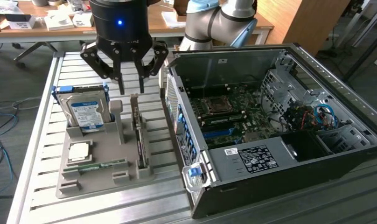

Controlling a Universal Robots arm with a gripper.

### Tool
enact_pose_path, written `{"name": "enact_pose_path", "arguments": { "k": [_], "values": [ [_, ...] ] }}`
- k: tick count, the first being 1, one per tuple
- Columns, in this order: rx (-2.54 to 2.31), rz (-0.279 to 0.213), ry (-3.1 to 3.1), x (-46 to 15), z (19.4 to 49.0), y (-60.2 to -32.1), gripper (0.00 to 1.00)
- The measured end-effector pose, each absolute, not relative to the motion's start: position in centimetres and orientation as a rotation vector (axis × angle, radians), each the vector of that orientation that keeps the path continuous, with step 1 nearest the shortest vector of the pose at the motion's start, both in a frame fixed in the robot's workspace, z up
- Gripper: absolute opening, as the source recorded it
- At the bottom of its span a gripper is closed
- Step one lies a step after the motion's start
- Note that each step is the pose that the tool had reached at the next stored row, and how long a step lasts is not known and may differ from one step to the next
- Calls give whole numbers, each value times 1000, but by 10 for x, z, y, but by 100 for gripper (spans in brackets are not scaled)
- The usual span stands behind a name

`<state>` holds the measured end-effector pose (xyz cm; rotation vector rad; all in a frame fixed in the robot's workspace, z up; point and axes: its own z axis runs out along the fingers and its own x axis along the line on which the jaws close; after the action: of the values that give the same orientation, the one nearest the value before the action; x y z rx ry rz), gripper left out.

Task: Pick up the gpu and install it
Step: 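Pick up the gpu and move the gpu toward the slot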

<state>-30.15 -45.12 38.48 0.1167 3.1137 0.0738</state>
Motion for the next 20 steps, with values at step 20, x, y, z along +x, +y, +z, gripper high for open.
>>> {"name": "enact_pose_path", "arguments": {
  "k": [20],
  "values": [
    [117,83,3114,-302,349,-451,43]
  ]
}}
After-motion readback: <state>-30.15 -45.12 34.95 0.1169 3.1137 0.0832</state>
